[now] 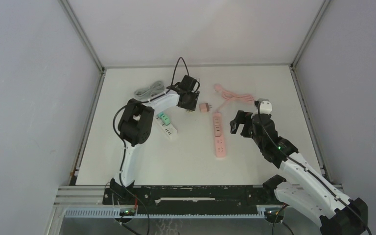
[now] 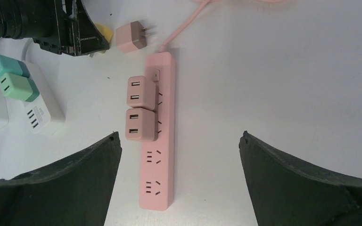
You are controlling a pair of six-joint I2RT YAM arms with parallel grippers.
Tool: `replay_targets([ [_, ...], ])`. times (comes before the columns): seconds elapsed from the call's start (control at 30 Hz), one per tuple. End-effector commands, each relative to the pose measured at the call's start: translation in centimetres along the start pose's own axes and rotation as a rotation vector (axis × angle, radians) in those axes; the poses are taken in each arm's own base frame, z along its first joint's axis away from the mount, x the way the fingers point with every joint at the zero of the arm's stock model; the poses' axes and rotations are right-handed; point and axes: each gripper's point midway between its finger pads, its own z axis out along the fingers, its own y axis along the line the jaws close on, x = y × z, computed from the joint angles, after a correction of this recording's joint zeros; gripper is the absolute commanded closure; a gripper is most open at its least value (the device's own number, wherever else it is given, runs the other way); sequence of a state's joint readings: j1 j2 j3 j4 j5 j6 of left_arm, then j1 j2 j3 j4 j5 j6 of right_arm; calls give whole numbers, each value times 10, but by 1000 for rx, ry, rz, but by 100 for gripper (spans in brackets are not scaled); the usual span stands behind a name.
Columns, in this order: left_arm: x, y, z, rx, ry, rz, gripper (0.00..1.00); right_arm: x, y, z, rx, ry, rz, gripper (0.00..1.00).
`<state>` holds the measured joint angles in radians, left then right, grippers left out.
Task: Insert the plug
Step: Pick up the plug from the center of the board.
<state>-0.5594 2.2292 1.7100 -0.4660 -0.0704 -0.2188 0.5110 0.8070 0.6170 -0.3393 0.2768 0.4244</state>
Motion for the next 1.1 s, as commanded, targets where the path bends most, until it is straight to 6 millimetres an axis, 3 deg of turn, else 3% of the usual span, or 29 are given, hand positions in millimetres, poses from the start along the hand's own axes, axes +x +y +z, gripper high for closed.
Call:
replay_targets([
  [0.0,-4,1,-11,21,-3,33,58,-12,7,-1,-35,-40,9,0],
  [0.27,-9,4,-51,33,-90,33,69,-11,16,-8,-77,2,37,0],
  [0.5,3,-2,-92,87,-178,30,74,-5,34,-21,-169,76,57,0],
  [0.73,19,-33,-139,173,-309,124,76,-3,50,-42,-237,168,99,0],
  [1.07,21,-78,-217,293,-573,284,78,-4,64,-65,-288,242,143,0],
])
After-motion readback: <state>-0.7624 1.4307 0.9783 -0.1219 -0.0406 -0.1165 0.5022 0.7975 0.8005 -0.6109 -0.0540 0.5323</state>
